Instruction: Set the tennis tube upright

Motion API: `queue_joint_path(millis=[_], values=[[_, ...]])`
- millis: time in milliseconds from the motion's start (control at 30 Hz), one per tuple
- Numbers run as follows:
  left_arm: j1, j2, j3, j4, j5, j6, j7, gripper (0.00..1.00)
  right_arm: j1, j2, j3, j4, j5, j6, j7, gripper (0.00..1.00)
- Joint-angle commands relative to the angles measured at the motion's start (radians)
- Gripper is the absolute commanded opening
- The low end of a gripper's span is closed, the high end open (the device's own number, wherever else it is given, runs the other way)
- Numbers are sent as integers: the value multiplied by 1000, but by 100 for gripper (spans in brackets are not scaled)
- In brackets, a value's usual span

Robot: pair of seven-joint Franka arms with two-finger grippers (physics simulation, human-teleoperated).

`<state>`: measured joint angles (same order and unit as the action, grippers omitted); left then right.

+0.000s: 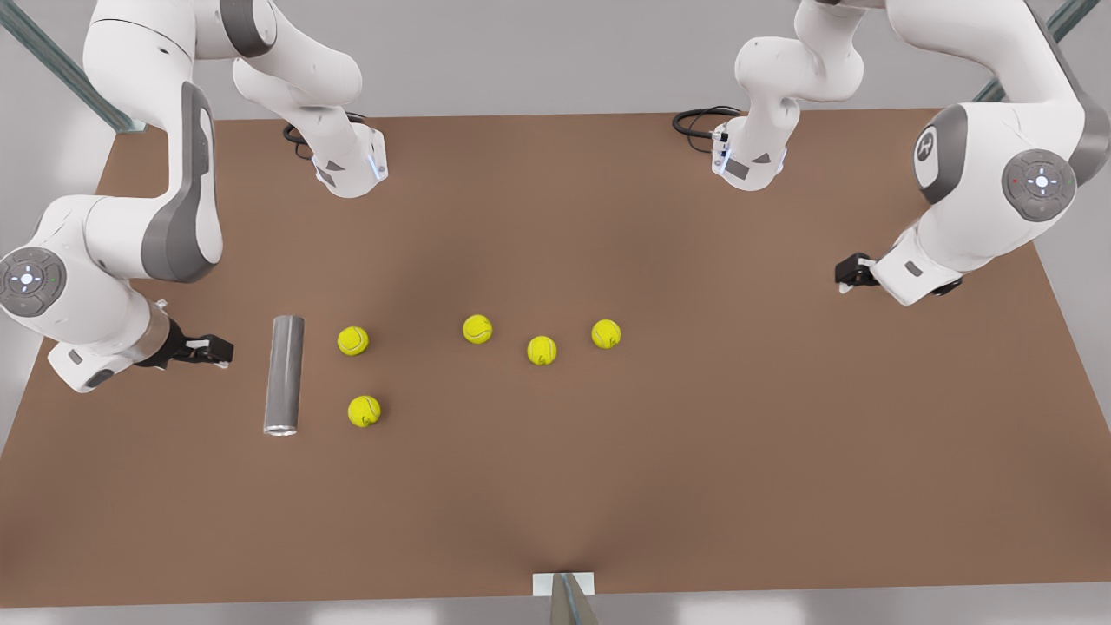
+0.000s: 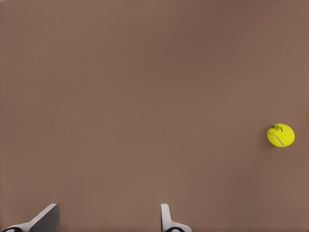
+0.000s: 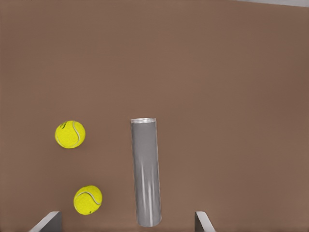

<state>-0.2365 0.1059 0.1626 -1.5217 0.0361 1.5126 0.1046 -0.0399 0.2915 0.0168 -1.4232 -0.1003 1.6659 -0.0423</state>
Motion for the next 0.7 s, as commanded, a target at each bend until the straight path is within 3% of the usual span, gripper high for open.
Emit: queue_joint_path(millis=[0, 233, 367, 467, 667], values=[[-4, 0, 0, 0, 2, 0, 1, 100, 0, 0, -1, 1, 4, 0, 1, 100], [-4, 2, -1, 0, 1, 0, 0, 100, -23, 118, -1, -14, 30, 67, 15, 100], [-15, 11, -1, 0, 1, 1, 0, 100, -11, 61, 2, -252, 22, 222, 107, 100], [-15, 29, 0, 0, 2, 3, 0, 100, -11, 0, 9, -513, 24, 511, 167, 100], [-14, 51, 0, -2, 1, 29, 0, 100, -75, 44, 11, -534, 25, 612, 15, 100]])
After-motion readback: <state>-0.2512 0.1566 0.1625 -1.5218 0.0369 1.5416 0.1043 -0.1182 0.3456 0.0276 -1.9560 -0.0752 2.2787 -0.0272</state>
